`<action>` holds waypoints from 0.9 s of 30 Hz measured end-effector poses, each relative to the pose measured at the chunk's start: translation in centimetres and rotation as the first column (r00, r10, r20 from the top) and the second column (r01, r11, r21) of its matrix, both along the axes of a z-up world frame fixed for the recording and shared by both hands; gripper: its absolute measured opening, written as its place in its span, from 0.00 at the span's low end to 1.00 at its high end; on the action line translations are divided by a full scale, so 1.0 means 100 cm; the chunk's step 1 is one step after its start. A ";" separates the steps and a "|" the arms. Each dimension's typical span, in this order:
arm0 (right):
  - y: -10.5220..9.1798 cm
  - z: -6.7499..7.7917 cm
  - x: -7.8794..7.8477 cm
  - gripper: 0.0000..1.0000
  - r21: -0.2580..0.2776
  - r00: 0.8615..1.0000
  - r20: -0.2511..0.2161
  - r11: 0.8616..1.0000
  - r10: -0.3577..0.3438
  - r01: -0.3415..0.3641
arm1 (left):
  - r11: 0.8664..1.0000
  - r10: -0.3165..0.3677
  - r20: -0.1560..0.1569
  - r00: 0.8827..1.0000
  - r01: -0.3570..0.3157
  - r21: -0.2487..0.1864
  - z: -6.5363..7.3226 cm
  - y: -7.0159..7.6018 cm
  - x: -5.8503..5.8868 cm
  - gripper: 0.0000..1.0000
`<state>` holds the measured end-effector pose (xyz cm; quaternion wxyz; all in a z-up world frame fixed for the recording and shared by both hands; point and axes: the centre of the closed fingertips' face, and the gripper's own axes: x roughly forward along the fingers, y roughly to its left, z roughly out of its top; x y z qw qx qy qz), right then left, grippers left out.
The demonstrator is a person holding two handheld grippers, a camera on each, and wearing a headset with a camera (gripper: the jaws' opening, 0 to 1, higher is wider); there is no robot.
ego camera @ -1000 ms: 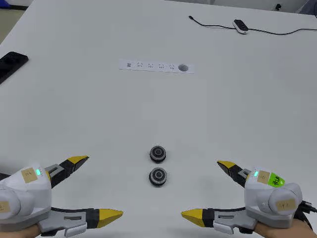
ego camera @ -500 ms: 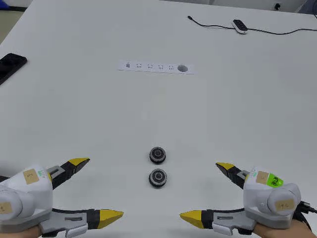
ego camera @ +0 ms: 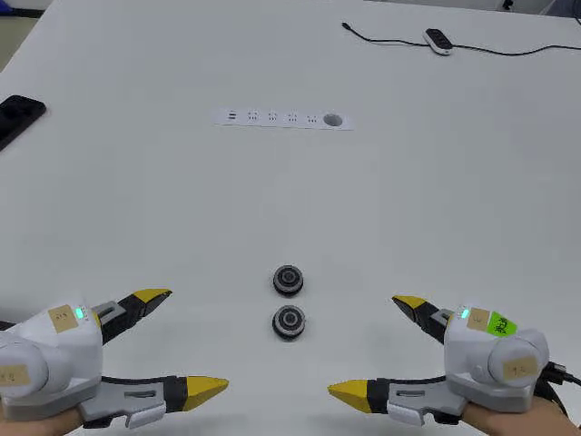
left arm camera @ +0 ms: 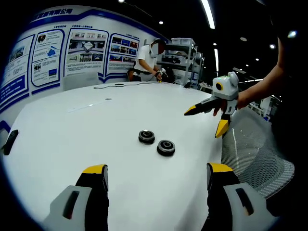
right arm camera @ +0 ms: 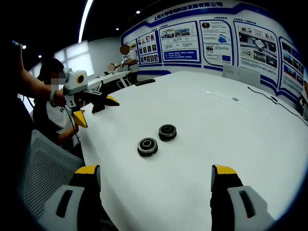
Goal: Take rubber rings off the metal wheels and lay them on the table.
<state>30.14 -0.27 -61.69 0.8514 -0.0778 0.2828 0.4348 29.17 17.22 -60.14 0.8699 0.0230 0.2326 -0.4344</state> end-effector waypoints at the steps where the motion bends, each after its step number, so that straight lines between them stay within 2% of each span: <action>1: 0.000 0.000 0.000 0.97 0.002 1.000 -0.001 1.000 0.000 0.000 | 1.000 -0.001 0.002 1.000 0.001 0.002 -0.001 0.000 0.001 0.85; 6: 0.004 -0.001 0.000 0.96 0.010 1.000 -0.010 1.000 -0.002 0.002 | 1.000 -0.006 -0.007 1.000 0.006 0.007 -0.007 0.002 0.005 0.82; 17: 0.010 -0.004 0.002 0.94 0.021 1.000 -0.024 1.000 -0.003 0.003 | 0.999 -0.045 -0.007 0.999 0.045 0.010 -0.009 -0.008 0.009 0.76; 27: 0.013 -0.007 -0.001 0.94 0.029 0.999 -0.038 1.000 -0.004 0.005 | 0.997 -0.072 -0.009 0.997 0.072 0.020 -0.011 -0.016 0.016 0.66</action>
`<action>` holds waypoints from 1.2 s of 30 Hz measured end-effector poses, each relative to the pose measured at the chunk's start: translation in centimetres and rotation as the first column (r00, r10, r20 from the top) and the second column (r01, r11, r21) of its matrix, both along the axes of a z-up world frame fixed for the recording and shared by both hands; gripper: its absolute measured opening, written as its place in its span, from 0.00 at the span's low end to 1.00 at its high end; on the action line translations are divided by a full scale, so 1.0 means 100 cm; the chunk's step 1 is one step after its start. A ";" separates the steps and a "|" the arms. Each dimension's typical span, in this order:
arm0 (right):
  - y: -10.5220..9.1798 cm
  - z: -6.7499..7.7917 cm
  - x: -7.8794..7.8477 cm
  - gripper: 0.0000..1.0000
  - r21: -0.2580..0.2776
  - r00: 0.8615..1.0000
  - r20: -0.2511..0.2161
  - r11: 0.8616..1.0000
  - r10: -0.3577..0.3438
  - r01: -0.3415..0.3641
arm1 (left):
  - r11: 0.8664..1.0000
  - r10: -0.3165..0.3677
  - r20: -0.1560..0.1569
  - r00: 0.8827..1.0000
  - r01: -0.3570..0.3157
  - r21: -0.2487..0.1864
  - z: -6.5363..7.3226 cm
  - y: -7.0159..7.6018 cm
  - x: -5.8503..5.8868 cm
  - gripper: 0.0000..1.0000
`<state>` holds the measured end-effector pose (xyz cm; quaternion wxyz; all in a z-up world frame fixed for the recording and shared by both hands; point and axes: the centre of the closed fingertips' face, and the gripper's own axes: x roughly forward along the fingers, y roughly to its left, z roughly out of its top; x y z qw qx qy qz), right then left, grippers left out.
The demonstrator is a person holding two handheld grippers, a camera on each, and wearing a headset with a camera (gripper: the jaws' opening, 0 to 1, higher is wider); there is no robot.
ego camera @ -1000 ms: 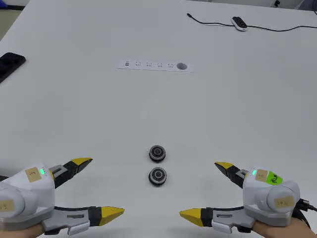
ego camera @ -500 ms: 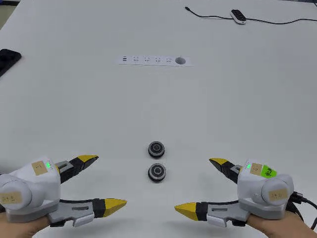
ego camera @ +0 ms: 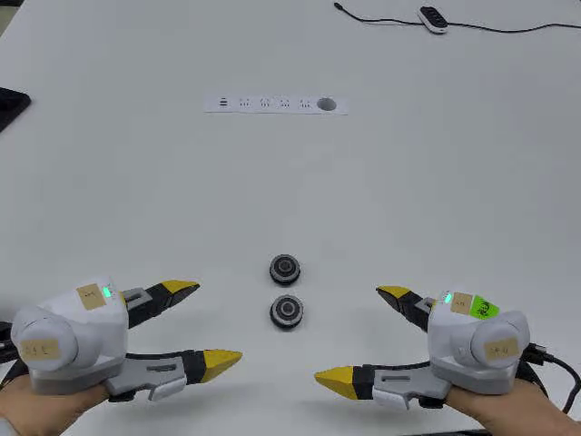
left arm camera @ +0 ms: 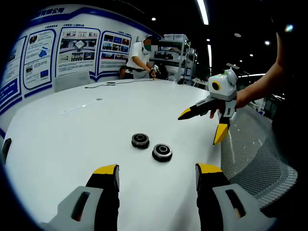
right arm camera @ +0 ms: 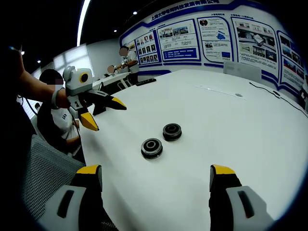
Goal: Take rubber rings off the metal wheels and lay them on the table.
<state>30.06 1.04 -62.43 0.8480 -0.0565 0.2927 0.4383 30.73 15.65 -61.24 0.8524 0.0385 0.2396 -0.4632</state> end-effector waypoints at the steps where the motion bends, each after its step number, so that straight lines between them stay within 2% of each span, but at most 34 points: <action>1: 0.000 0.000 0.000 0.94 0.001 1.000 -0.001 1.000 -0.001 0.001 | 1.000 -0.002 -0.001 1.000 0.002 0.001 0.000 -0.001 0.000 0.66; 16: 0.005 -0.003 -0.001 0.93 0.012 1.000 -0.015 1.000 0.003 -0.003 | 0.998 -0.052 -0.005 0.999 0.052 0.031 0.000 -0.022 -0.003 0.53; 19: 0.007 -0.004 -0.002 0.93 0.013 1.000 -0.017 1.000 0.005 -0.005 | 0.998 -0.061 -0.019 0.998 0.061 0.033 -0.001 -0.026 -0.003 0.52; 21: 0.008 -0.004 -0.002 0.92 0.014 1.000 -0.019 1.000 0.006 -0.006 | 0.996 -0.078 -0.007 0.997 0.078 0.042 -0.002 -0.030 -0.003 0.51; 26: 0.009 -0.006 -0.003 0.92 0.016 1.000 -0.026 1.000 0.008 -0.007 | 0.994 -0.096 -0.007 0.995 0.096 0.060 -0.005 -0.036 -0.001 0.46; 28: 0.010 -0.006 -0.004 0.92 0.016 1.000 -0.028 1.000 0.010 -0.010 | 0.992 -0.100 -0.001 0.995 0.100 0.082 -0.007 -0.039 -0.001 0.43; 36: 0.009 -0.008 -0.003 0.91 0.018 0.999 -0.031 1.000 0.010 -0.010 | 0.989 -0.121 0.002 0.993 0.120 0.092 -0.008 -0.050 0.003 0.34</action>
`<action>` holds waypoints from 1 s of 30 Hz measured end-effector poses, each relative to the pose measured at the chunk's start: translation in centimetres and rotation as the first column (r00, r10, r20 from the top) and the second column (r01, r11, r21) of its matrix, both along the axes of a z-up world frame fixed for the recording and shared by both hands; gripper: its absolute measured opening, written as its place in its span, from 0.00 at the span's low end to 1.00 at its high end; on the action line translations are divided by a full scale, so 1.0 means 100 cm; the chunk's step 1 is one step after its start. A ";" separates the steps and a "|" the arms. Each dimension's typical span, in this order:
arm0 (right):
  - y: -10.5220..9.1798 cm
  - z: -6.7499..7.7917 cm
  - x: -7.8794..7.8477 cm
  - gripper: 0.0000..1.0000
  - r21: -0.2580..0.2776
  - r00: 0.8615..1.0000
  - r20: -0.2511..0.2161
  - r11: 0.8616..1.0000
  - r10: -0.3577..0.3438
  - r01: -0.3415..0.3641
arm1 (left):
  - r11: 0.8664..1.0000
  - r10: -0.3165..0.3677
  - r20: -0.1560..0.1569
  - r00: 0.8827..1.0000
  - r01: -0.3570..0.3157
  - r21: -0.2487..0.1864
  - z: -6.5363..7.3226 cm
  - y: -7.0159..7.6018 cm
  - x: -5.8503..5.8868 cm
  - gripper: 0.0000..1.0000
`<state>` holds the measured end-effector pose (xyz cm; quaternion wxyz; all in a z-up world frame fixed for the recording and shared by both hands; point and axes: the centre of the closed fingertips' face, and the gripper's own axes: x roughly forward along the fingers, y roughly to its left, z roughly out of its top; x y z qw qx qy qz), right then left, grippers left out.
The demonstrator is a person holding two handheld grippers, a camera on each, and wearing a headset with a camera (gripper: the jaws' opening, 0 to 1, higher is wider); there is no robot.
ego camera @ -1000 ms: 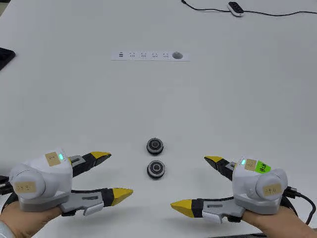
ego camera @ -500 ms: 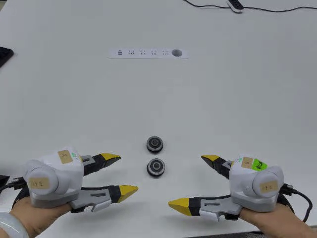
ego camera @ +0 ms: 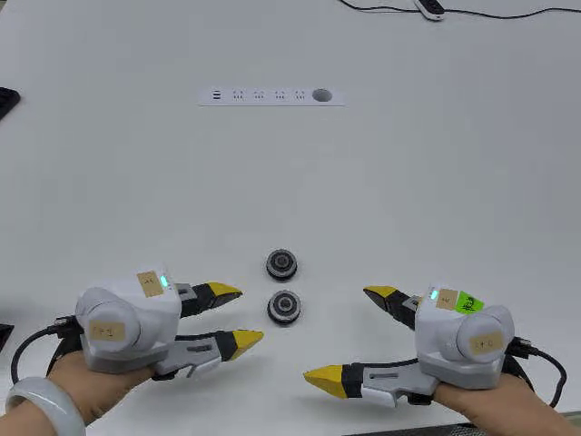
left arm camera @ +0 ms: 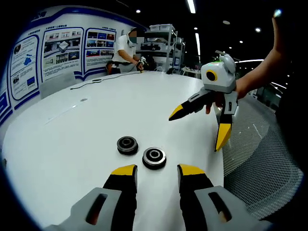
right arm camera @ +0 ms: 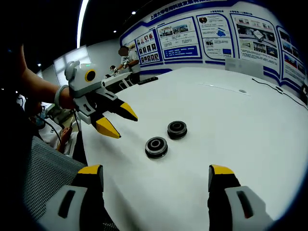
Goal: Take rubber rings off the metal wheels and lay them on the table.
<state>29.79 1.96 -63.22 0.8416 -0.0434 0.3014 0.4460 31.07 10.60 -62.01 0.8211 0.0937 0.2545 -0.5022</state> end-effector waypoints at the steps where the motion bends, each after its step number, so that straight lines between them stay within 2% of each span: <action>1: 0.000 0.000 0.000 0.91 0.001 1.000 -0.001 1.000 0.000 0.000 | 1.000 -0.003 0.006 1.000 0.003 0.003 0.000 -0.001 0.001 0.33; 10: 0.002 0.001 0.001 0.91 0.003 1.000 0.001 1.000 0.003 -0.003 | 1.000 -0.015 0.015 1.000 0.015 0.028 -0.004 -0.013 0.008 0.23; 14: 0.002 0.000 0.000 0.91 0.003 1.000 0.001 1.000 0.005 -0.005 | 0.999 -0.022 0.012 1.000 0.021 0.050 -0.010 -0.017 0.010 0.21; 30: 0.002 -0.001 -0.001 0.90 0.003 1.000 -0.003 1.000 0.005 -0.005 | 0.996 -0.034 0.014 0.999 0.033 0.081 -0.018 -0.029 0.017 0.17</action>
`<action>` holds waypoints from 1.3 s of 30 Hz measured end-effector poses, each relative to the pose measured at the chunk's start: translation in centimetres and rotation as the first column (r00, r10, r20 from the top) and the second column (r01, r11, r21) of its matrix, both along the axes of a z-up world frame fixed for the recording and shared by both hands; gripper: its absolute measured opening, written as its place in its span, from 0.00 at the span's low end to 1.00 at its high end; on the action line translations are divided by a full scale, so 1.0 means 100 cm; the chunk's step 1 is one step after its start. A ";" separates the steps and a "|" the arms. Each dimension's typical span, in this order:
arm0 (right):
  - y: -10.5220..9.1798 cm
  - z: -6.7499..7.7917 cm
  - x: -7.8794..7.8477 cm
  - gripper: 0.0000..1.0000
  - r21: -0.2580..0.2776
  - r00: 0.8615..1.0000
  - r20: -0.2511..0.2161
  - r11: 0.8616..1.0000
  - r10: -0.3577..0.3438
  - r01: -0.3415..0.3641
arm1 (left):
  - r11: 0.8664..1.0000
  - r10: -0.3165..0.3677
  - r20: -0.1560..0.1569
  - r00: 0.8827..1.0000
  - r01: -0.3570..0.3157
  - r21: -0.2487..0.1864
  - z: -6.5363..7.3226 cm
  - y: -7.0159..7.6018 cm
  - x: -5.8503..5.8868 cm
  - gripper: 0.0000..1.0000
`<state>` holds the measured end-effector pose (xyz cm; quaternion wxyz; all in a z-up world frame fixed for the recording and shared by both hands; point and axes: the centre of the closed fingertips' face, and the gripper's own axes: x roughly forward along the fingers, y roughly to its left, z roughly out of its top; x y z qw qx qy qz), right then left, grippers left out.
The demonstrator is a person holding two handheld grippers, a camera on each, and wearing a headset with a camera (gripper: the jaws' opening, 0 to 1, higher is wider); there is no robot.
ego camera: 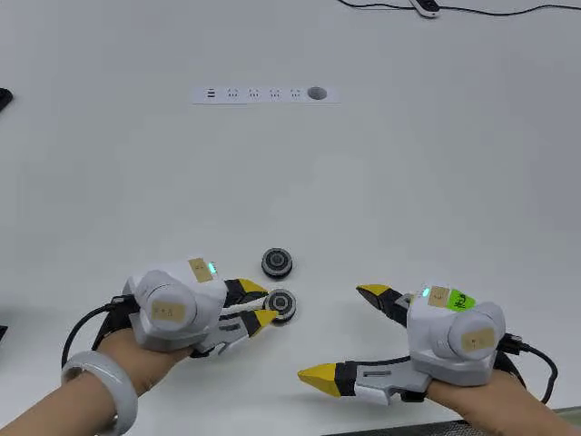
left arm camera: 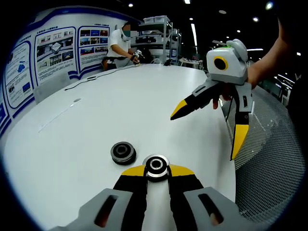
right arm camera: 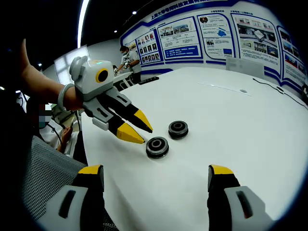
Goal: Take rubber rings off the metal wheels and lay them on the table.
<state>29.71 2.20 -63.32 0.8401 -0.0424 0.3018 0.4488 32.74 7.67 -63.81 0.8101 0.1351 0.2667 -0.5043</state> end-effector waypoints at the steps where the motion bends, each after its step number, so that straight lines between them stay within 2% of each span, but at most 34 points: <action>1: 0.000 0.000 0.000 0.90 0.000 1.000 0.000 1.000 0.000 0.000 | 1.000 -0.001 0.001 1.000 0.001 0.003 -0.001 -0.001 0.001 0.17; 15: -0.002 -0.002 0.000 0.90 0.003 1.000 -0.009 1.000 -0.010 0.010 | 0.999 -0.025 0.011 1.000 0.025 0.030 -0.007 -0.009 0.006 0.16; 28: -0.003 -0.005 0.000 0.89 0.009 1.000 -0.019 1.000 -0.014 0.014 | 0.996 -0.059 0.012 0.998 0.058 0.063 -0.015 -0.012 0.005 0.16; 39: -0.003 -0.007 0.000 0.89 0.010 1.000 -0.025 1.000 -0.016 0.016 | 0.994 -0.084 0.038 0.996 0.081 0.079 -0.015 -0.012 0.006 0.14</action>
